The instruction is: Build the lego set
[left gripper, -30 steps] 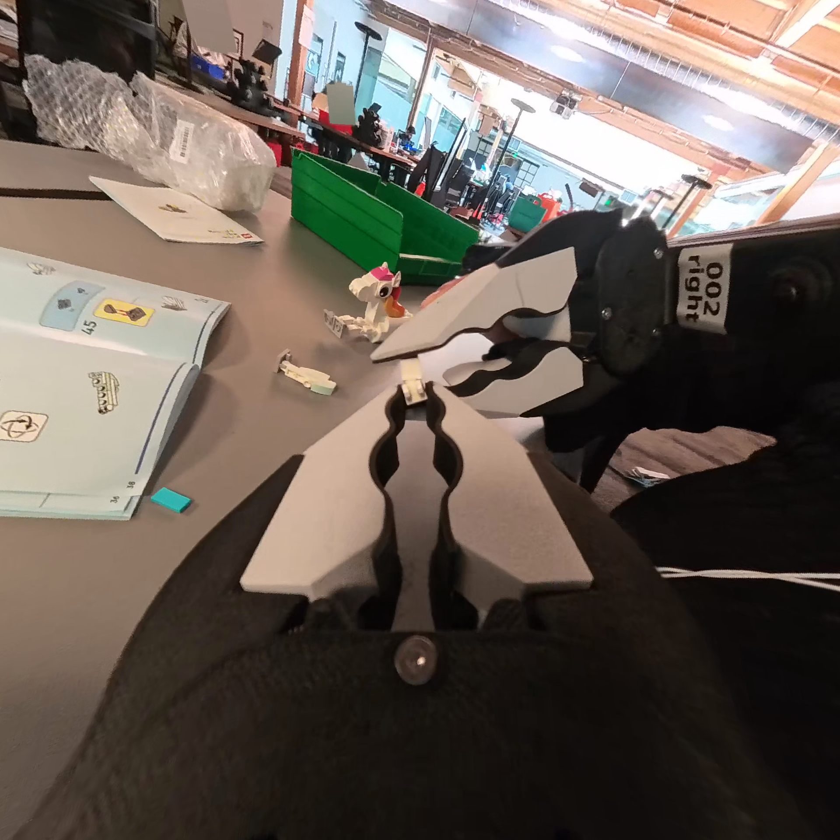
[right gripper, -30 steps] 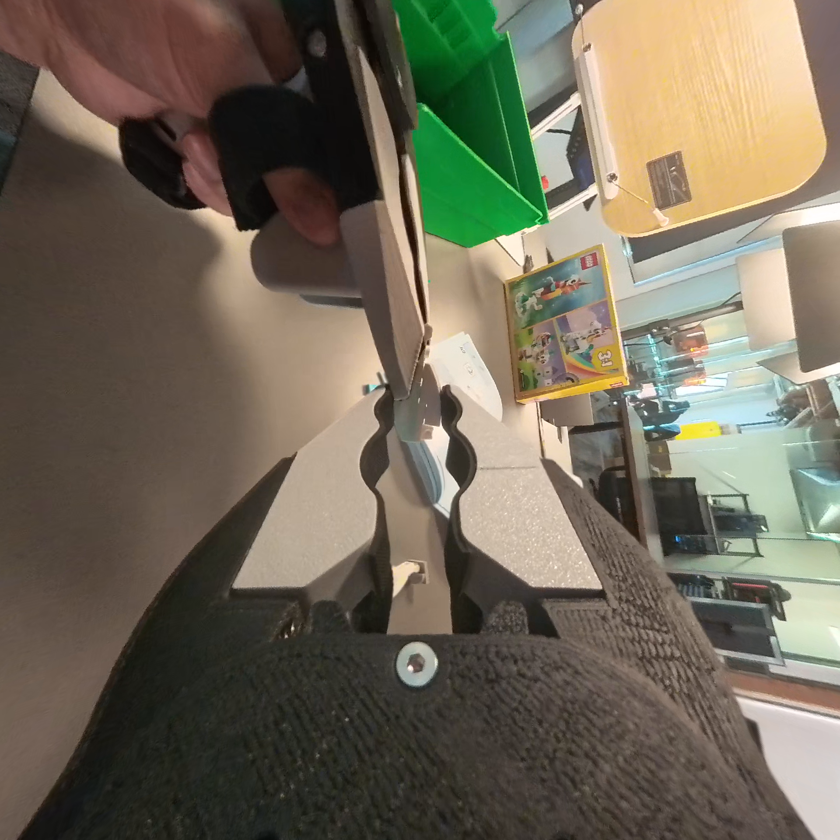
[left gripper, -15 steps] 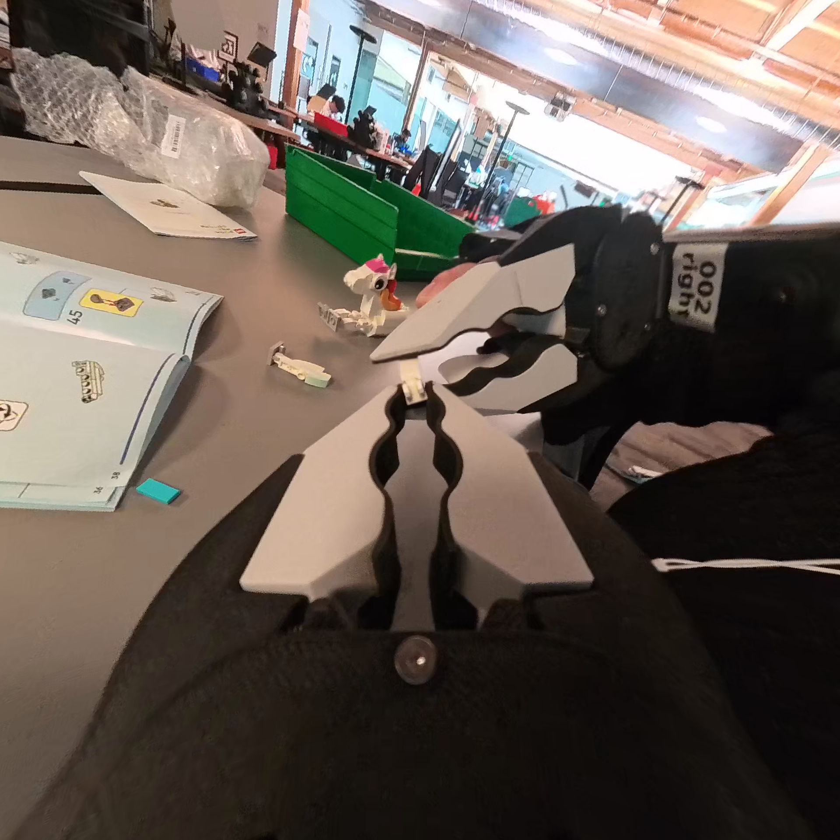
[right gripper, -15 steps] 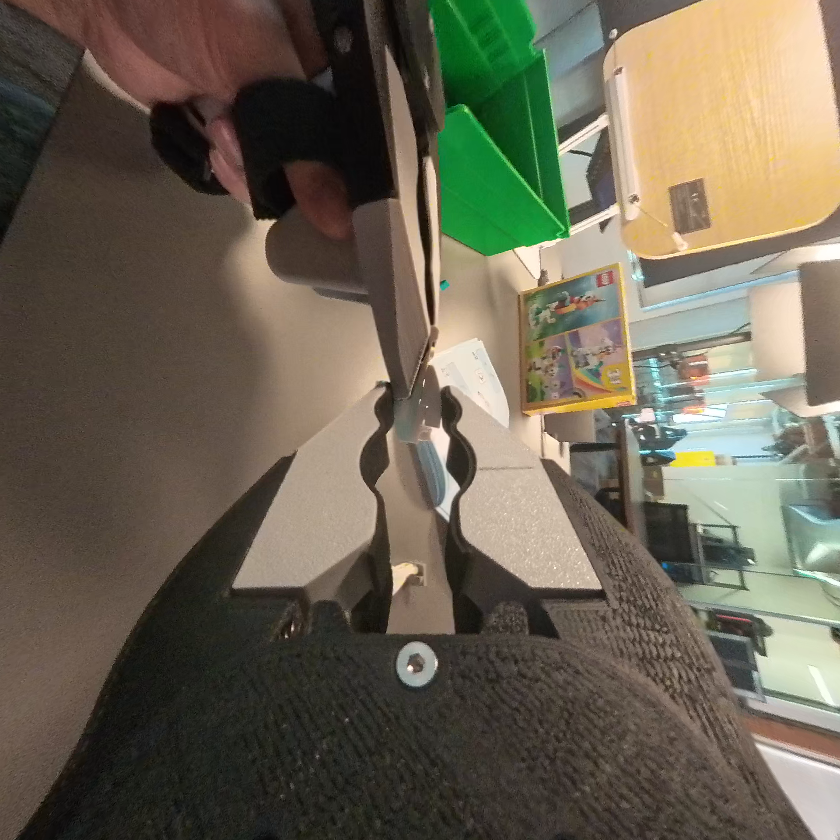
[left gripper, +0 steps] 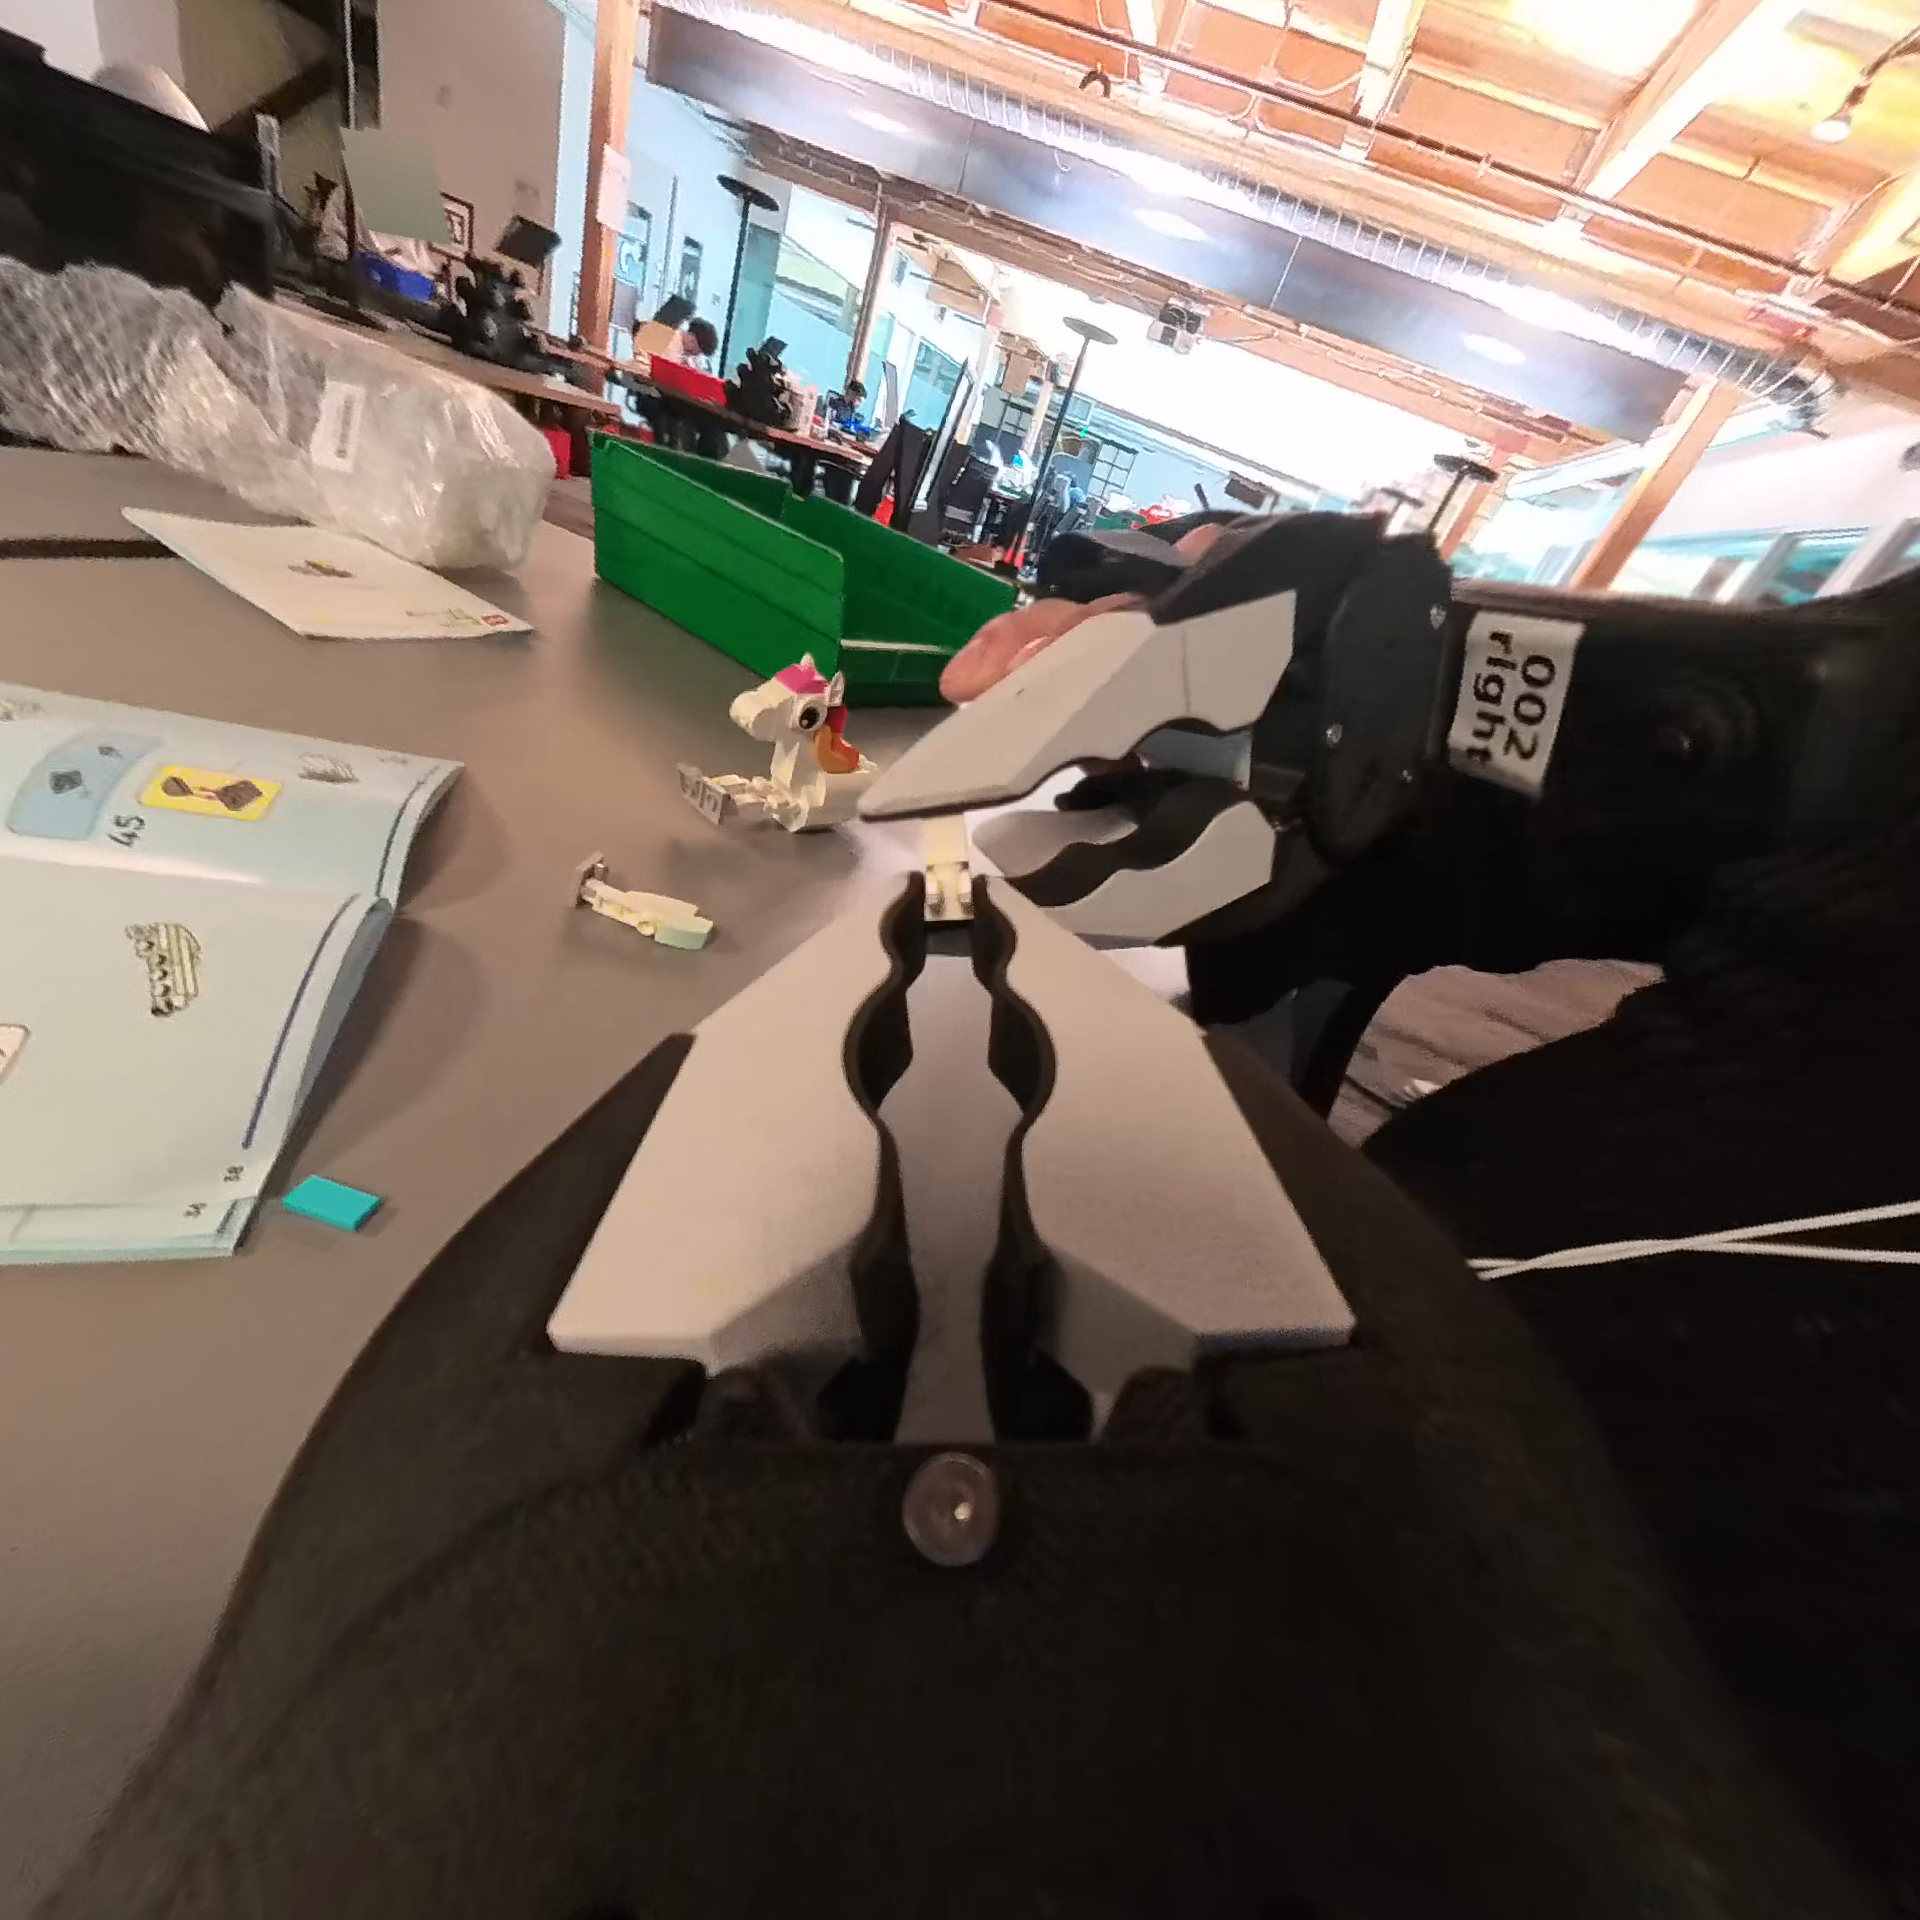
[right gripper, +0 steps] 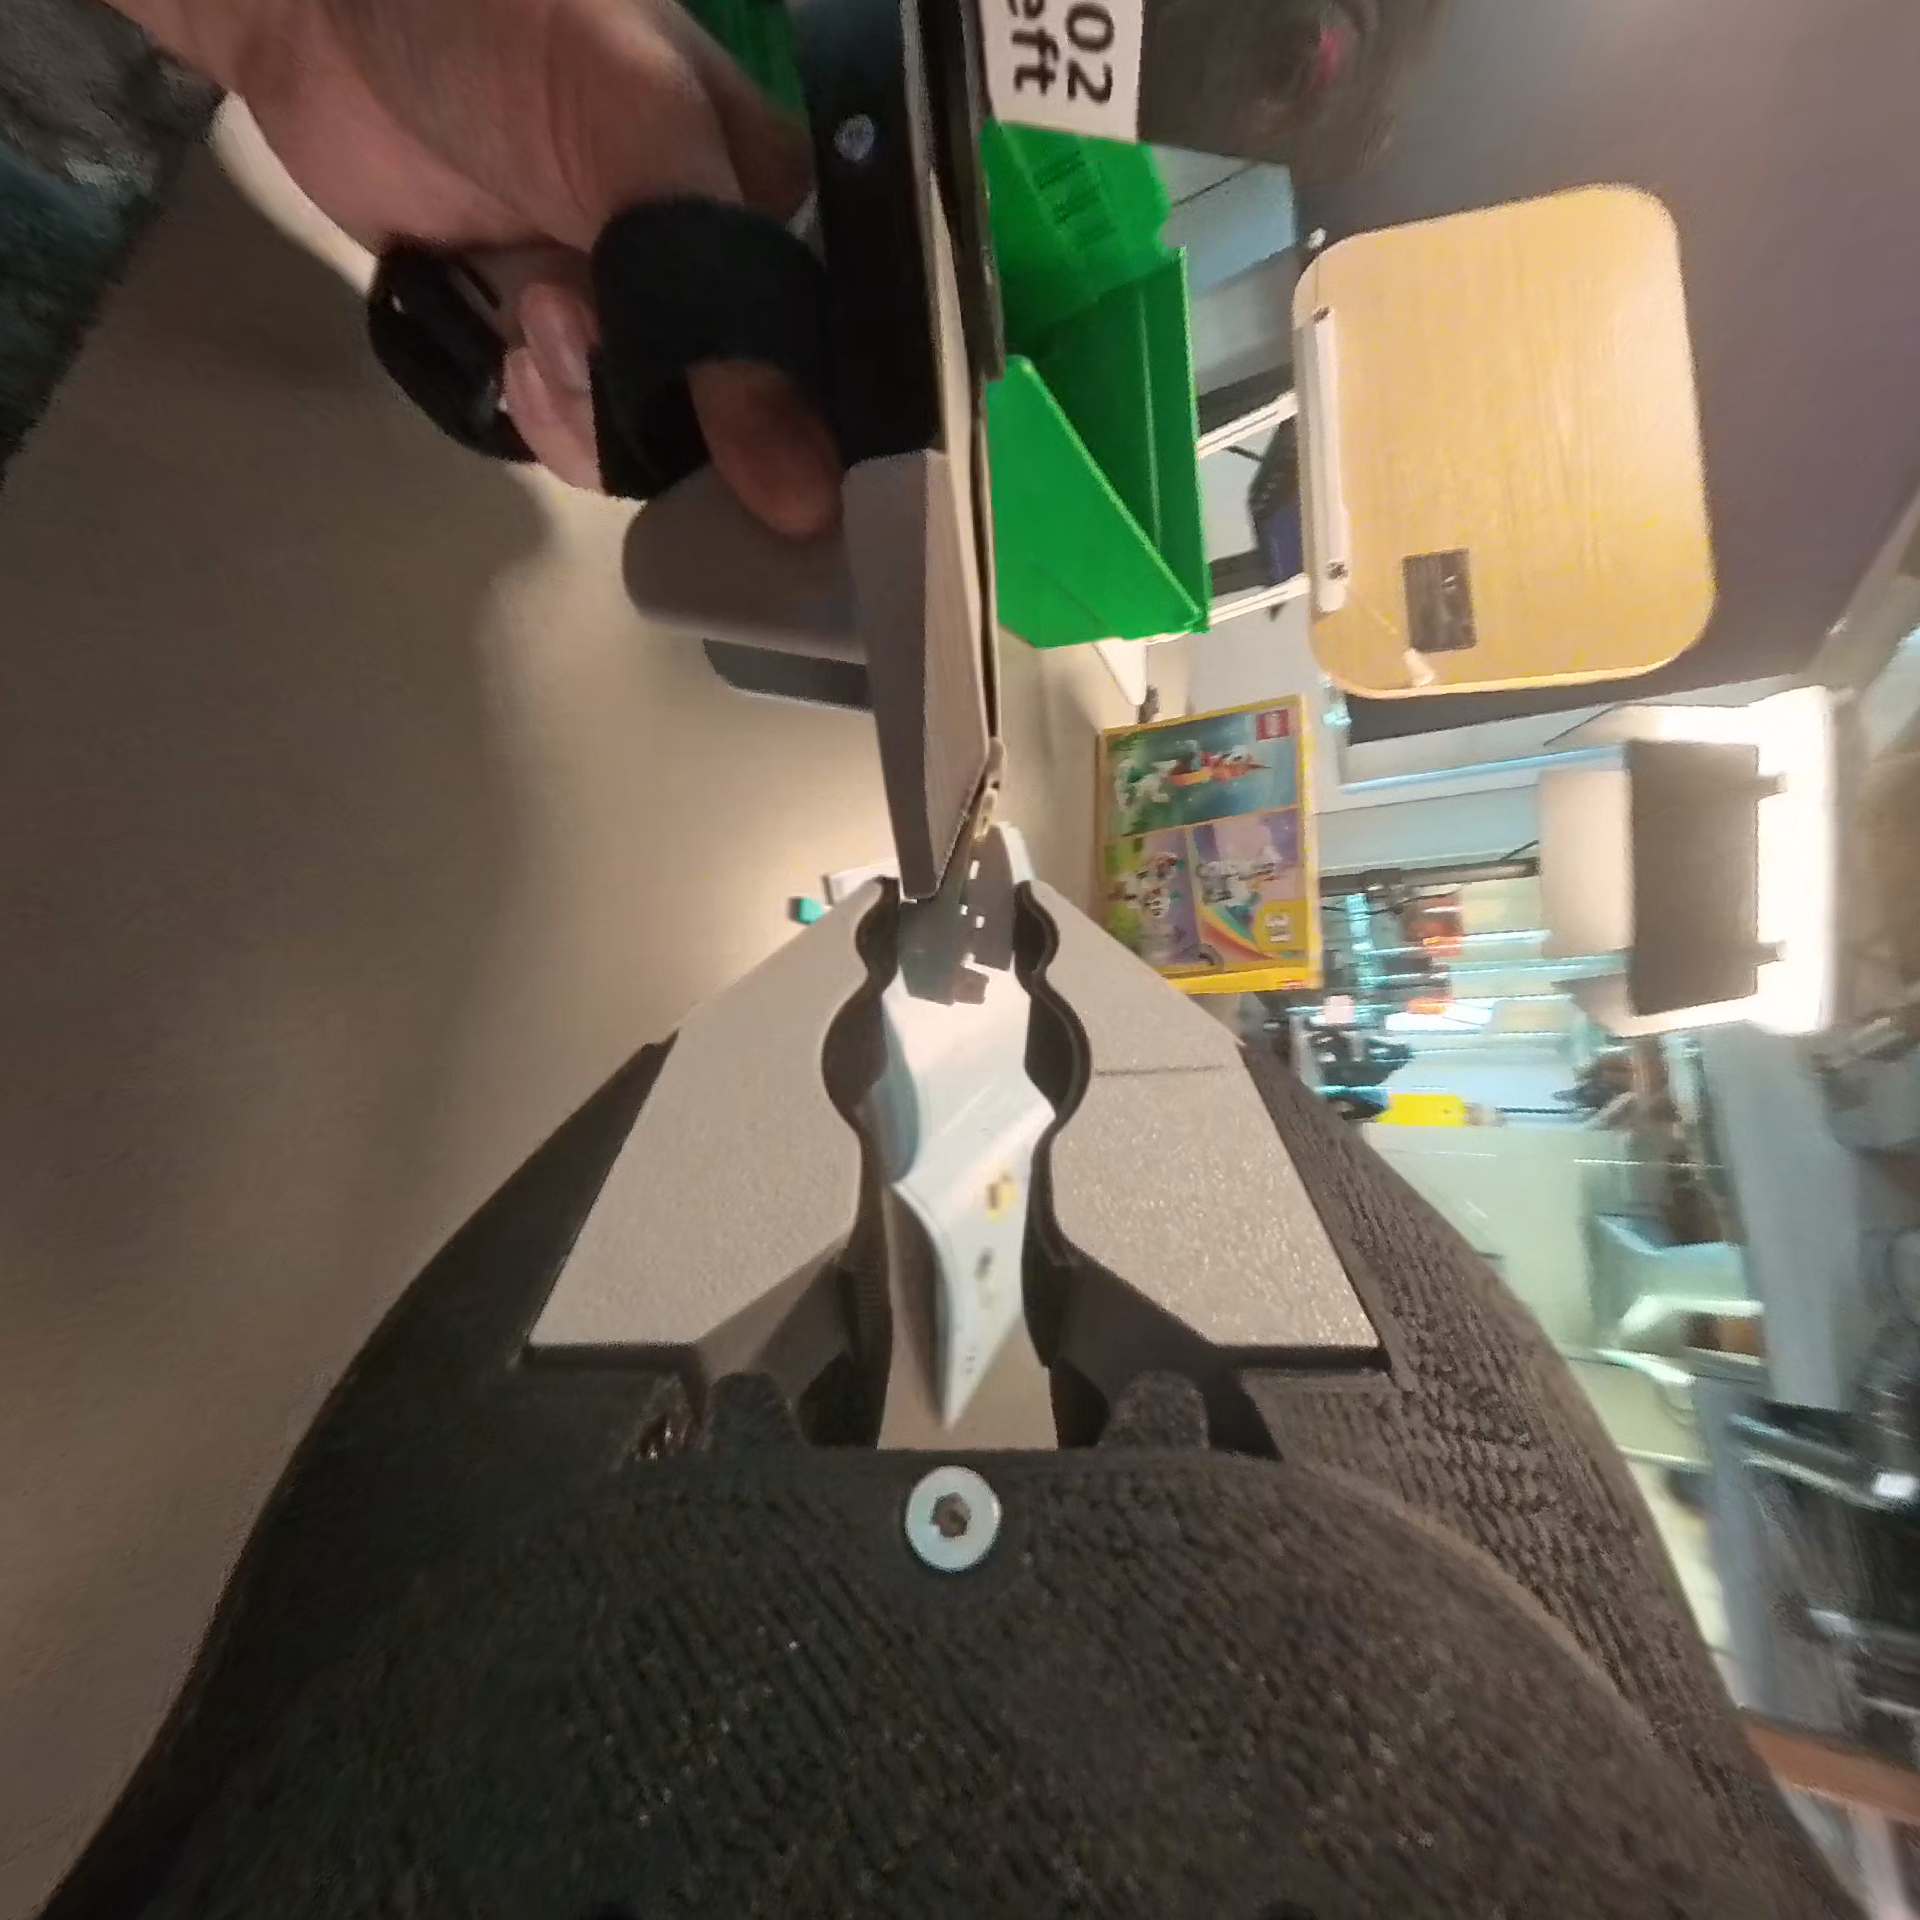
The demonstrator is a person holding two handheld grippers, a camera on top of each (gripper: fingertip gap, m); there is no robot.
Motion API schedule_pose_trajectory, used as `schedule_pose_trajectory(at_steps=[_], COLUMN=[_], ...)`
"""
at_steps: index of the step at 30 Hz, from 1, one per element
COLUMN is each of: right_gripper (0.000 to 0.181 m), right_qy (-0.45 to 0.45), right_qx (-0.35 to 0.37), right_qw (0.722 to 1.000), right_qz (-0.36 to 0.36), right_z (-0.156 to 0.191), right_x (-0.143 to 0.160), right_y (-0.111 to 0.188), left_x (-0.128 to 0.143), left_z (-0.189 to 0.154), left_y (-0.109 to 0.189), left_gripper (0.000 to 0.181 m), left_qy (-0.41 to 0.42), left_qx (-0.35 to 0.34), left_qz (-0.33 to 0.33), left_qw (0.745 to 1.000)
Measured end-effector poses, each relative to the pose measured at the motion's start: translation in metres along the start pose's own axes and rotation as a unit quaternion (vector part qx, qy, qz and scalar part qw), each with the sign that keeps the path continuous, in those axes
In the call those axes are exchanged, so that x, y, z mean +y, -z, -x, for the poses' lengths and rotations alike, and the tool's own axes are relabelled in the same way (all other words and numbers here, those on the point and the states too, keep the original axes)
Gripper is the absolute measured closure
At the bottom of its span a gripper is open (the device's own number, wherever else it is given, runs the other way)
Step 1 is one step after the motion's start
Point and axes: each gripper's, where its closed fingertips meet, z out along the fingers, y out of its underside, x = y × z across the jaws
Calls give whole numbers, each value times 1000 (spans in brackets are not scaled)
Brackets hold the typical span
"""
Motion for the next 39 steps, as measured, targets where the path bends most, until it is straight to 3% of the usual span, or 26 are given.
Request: schedule_pose_trajectory(at_steps=[7,12,17,20,24,26,29,32,36,38,39], right_gripper=[164,164,163,144,142,146,151,163,174,175,175], right_qy=[71,138,11,-33,-95,-211,-394,-465,-487,-479,-467], right_qx=[34,80,42,19,-16,-76,-158,-204,-241,-243,-241], right_qw=[997,987,999,999,995,973,898,848,820,826,838], right_qz=[-2,34,17,13,-12,-47,-112,-153,-178,-169,-145], right_z=[-7,-15,-10,-6,-2,4,2,2,8,12,19], right_x=[-8,-9,-6,-3,0,-2,-10,-13,-15,-7,4], right_y=[6,4,-2,-2,5,11,22,30,36,35,31], left_x=[-8,-12,-10,-10,-9,-8,-5,0,4,9,11], left_z=[-8,-6,0,4,5,-4,-16,-22,-26,-17,-10], left_y=[2,4,4,6,9,10,8,4,1,-3,-4], left_gripper=[175,175,174,174,174,174,174,174,174,171,160], left_qy=[-64,-39,5,13,4,-17,-36,-49,-54,-54,-60], left_qx=[-42,-38,-19,-20,-11,24,63,80,93,64,41], left_qz=[2,-20,-26,-29,-24,-25,-22,-9,-1,12,15], left_qw=[997,998,999,999,1000,999,997,996,994,996,997])
